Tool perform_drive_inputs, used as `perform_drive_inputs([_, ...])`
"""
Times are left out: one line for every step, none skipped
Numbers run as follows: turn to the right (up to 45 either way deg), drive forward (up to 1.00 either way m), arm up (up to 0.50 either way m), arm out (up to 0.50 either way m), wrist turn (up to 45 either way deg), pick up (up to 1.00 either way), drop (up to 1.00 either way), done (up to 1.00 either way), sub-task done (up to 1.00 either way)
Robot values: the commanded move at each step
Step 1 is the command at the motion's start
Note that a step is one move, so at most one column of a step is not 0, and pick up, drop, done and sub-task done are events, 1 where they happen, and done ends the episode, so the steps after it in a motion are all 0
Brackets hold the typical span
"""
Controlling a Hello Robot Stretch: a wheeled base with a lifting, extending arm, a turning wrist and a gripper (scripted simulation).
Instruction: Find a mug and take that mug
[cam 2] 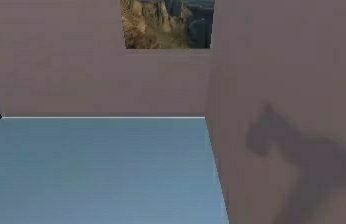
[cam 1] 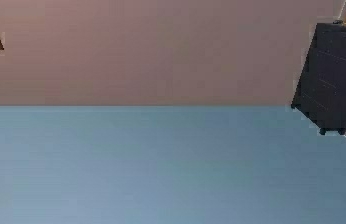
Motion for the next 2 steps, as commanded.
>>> perform_drive_inputs([0.0, 0.15, 0.0, 0.0, 0.0, 0.0, 0.0, 0.0, 0.0])
perform_drive_inputs([-45.0, 0.0, 0.0, 0.0, 0.0, 0.0, 0.0, 0.0, 0.0])
